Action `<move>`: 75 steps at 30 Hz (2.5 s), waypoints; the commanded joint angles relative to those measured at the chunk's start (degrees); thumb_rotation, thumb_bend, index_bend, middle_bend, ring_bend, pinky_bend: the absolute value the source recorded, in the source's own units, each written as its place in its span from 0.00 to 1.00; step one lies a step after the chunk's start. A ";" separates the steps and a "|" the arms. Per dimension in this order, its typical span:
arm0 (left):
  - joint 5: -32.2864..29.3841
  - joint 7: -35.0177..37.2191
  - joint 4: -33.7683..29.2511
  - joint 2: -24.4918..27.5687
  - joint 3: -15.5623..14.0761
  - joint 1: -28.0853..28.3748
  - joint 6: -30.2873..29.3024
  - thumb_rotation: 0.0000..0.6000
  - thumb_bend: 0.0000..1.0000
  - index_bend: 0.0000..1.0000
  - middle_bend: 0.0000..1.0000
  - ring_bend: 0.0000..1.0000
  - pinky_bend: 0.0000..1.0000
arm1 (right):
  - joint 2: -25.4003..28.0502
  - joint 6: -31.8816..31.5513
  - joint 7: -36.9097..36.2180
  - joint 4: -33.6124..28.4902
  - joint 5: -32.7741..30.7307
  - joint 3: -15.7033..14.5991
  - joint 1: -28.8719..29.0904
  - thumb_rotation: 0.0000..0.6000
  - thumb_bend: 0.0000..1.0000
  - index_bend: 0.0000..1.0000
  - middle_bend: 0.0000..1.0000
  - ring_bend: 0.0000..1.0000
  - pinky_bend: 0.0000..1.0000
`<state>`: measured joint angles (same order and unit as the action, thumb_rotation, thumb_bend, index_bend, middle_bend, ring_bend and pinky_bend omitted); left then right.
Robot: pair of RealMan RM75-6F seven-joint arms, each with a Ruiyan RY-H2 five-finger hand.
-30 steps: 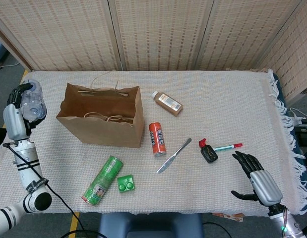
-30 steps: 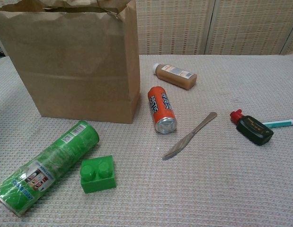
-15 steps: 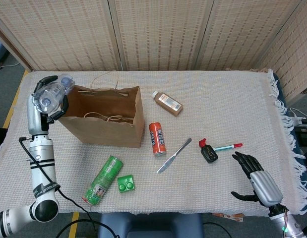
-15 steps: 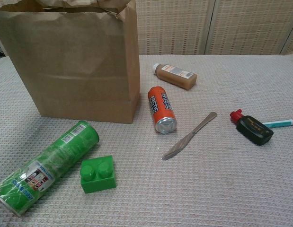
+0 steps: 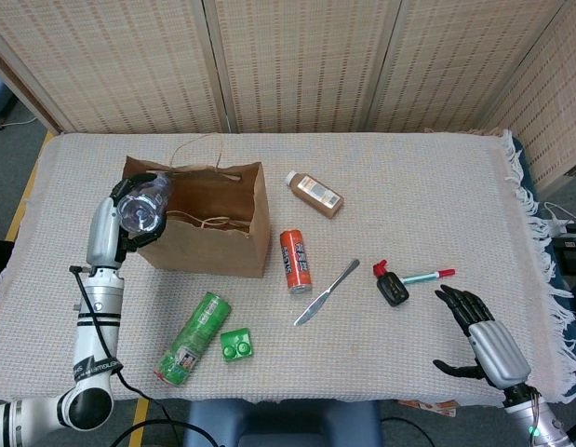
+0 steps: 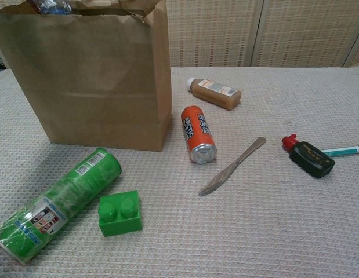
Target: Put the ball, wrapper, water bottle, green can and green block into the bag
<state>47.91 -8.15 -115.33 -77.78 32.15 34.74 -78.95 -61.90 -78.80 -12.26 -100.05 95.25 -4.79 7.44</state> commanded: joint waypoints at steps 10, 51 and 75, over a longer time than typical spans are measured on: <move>-2.21 -3.14 -1.61 6.72 -5.27 1.50 10.64 1.00 0.40 0.12 0.07 0.09 0.29 | 0.34 0.10 -0.34 -0.13 0.14 -0.17 0.04 1.00 0.02 0.00 0.00 0.00 0.00; 27.86 16.79 26.67 7.40 -14.14 -9.38 -2.79 1.00 0.60 0.59 0.66 0.62 0.70 | 0.14 0.29 0.46 -0.04 -0.07 -0.19 -0.01 1.00 0.02 0.00 0.00 0.00 0.00; 81.77 6.23 76.22 -1.03 -46.67 1.48 -17.29 1.00 0.38 0.00 0.00 0.00 0.00 | -0.37 0.91 2.03 0.03 -1.02 0.14 0.08 1.00 0.02 0.00 0.00 0.00 0.00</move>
<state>127.13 0.43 -38.68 -77.81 -12.51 33.99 -94.82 -62.27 -77.88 -10.24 -100.02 94.23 -4.65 7.52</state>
